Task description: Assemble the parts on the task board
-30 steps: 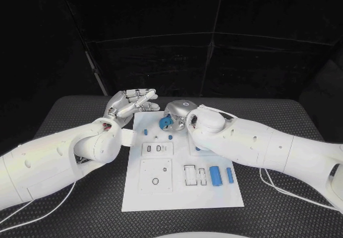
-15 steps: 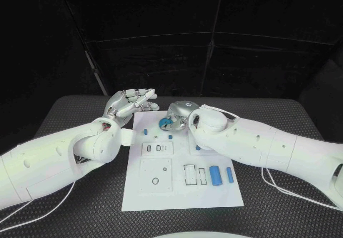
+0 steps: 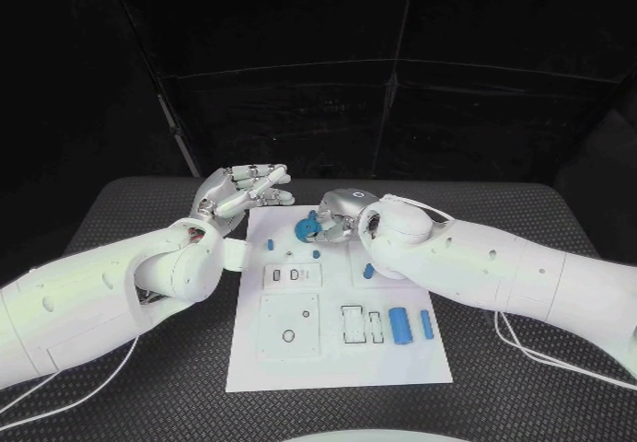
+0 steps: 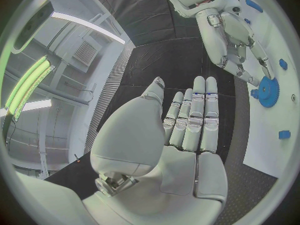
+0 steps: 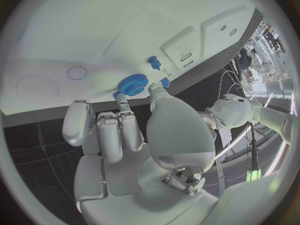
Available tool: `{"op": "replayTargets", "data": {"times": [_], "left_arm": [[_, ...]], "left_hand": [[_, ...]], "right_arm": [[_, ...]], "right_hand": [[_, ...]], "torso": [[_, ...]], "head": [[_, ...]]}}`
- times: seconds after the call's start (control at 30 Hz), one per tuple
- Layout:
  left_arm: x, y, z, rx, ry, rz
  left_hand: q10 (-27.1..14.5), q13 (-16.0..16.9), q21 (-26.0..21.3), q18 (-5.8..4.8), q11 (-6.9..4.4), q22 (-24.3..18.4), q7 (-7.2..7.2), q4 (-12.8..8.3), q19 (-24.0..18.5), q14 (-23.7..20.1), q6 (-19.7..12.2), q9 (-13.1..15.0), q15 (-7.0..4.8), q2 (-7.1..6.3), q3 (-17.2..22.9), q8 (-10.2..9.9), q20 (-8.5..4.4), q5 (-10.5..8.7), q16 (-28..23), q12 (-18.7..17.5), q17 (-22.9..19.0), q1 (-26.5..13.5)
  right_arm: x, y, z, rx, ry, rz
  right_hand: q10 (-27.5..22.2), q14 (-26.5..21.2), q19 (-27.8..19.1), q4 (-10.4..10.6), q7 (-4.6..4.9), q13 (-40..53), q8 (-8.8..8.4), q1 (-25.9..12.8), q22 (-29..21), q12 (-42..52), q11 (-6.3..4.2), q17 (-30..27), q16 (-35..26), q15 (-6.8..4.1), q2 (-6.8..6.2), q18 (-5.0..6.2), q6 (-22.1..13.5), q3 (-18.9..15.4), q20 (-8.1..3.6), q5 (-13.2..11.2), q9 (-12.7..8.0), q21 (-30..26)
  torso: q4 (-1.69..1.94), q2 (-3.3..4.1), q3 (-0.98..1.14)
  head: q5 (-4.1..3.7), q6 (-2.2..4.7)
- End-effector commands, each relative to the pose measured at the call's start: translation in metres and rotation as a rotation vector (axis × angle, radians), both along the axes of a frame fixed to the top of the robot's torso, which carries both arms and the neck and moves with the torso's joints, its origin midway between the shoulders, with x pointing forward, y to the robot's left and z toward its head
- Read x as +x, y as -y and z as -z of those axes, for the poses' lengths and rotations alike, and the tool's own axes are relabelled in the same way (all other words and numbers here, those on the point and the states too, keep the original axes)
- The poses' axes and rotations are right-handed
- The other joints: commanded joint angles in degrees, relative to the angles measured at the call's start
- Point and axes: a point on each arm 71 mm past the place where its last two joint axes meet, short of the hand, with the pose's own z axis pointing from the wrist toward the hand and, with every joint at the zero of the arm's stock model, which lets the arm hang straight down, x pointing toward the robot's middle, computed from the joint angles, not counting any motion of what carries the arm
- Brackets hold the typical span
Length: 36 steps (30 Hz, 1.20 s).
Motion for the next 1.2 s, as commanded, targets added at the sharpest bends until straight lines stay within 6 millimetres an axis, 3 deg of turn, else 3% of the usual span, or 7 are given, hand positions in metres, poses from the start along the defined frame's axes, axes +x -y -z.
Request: {"op": "replayTargets", "data": {"times": [0.03, 0.17, 0.33, 0.67, 0.8, 0.97, 1.2], "left_arm": [[0.000, 0.001, -0.002, -0.002, 0.008, 0.010], [0.000, -0.001, -0.002, 0.000, 0.008, 0.007], [0.000, -0.004, -0.002, 0.002, 0.008, 0.001], [0.000, -0.004, -0.001, 0.002, 0.008, 0.001], [0.001, -0.004, -0.001, 0.002, 0.008, 0.002], [0.001, -0.003, 0.000, 0.001, 0.006, 0.002], [0.002, -0.003, 0.002, 0.002, 0.004, 0.000]], "left_hand": [[-0.3, -0.1, -0.3, 0.70, 0.20, -0.1, 0.29, -0.5, -0.1, -0.2, -0.1, -0.1, 0.29, -0.03, 0.0, -0.3, 0.24, -0.22, -0.3, -0.3, 0.1, 0.5], [-0.3, -0.1, -0.3, 0.70, 0.20, -0.1, 0.29, -0.5, -0.1, -0.2, -0.1, -0.1, 0.29, -0.03, 0.0, -0.3, 0.24, -0.22, -0.3, -0.3, 0.1, 0.5], [-0.3, -0.1, -0.3, 0.70, 0.20, -0.1, 0.28, -0.5, -0.1, -0.2, -0.1, -0.1, 0.29, -0.02, 0.0, -0.3, 0.24, -0.22, -0.3, -0.4, 0.1, 0.5], [-0.1, -0.1, -0.4, 0.69, 0.17, -0.2, 0.22, -0.7, -0.2, -0.4, 0.0, 0.0, 0.32, -0.01, -0.1, -0.3, 0.27, -0.22, -0.6, -0.4, 0.2, 0.7], [-0.1, 0.0, -0.4, 0.69, 0.17, -0.2, 0.21, -0.7, -0.2, -0.4, 0.0, 0.0, 0.32, -0.01, -0.1, -0.3, 0.27, -0.23, -0.6, -0.4, 0.2, 0.7], [-0.1, 0.0, -0.4, 0.68, 0.17, -0.2, 0.21, -0.7, -0.2, -0.4, 0.1, 0.0, 0.32, -0.01, -0.1, -0.3, 0.28, -0.23, -0.6, -0.4, 0.2, 0.7], [-0.1, 0.0, -0.4, 0.68, 0.17, -0.2, 0.21, -0.7, -0.2, -0.4, 0.1, 0.0, 0.32, -0.01, -0.1, -0.3, 0.28, -0.23, -0.6, -0.4, 0.2, 0.7]], "right_arm": [[-0.002, 0.011, -0.010, 0.103, 0.069, 0.019], [-0.007, 0.035, -0.018, 0.227, 0.100, -0.002], [-0.010, 0.072, -0.020, 0.366, 0.025, -0.019], [-0.016, 0.156, -0.022, 0.443, -0.021, -0.008], [-0.013, 0.171, -0.018, 0.424, -0.021, 0.010], [-0.008, 0.180, -0.008, 0.390, -0.022, 0.029], [0.002, 0.189, 0.002, 0.351, -0.033, 0.058]], "right_hand": [[2.5, 5.6, 0.6, -0.1, 0.19, 9.9, -0.44, 0.9, 0.2, 0.5, 0.05, 13.6, 0.4, 0.18, 0.16, -1.14, 0.0, -0.5, 0.05, 0.9, 0.0, 0.3], [2.5, 5.5, 0.5, -1.8, -0.11, 10.0, -0.10, 4.3, 0.1, 0.5, -0.21, 13.0, 0.2, -0.02, 0.41, -1.10, 1.2, -0.7, -0.04, 1.5, 0.2, 0.3], [2.3, 5.4, 0.0, -6.2, -0.45, 9.7, 0.18, 11.1, -0.7, 0.2, -0.54, 12.7, 0.1, -0.34, -0.44, -0.95, 2.4, -0.5, -0.37, -5.4, 0.2, -0.1], [1.7, 5.3, -0.5, -10.5, -0.29, 9.0, -0.43, 15.7, -1.3, -0.4, -0.46, 12.2, 0.0, -0.27, -0.52, -0.85, 2.0, -0.6, -0.36, -5.1, 0.0, -0.4], [1.5, 5.3, -0.7, -10.9, -0.23, 8.8, -0.61, 16.0, -1.6, -0.6, -0.42, 12.1, -0.1, -0.24, -0.61, -0.79, 1.8, -0.7, -0.33, -5.2, 0.0, -0.6], [1.4, 5.3, -0.9, -11.2, -0.18, 8.6, -0.83, 16.1, -1.9, -0.8, -0.37, 11.9, -0.1, -0.20, -0.62, -0.72, 1.5, -0.9, -0.30, -5.3, -0.1, -0.7], [1.3, 5.3, -1.0, -11.3, -0.17, 8.6, -0.95, 16.2, -2.0, -0.8, -0.35, 11.9, -0.2, -0.19, -0.53, -0.70, 1.2, -0.9, -0.28, -5.3, -0.1, -0.8]], "torso": [[-0.08, -0.03, 0.04], [-0.12, -0.04, 0.02], [-0.28, -0.11, 0.01], [-0.39, -0.09, 0.19], [-0.48, -0.10, 0.39], [-0.23, -0.07, 0.10], [-0.09, -0.04, 0.08]], "head": [[0.06, 0.08], [0.05, 0.26], [-0.12, 0.50], [-1.05, 1.11], [-1.20, 1.16], [-1.40, 1.21], [-1.43, 1.16]]}}
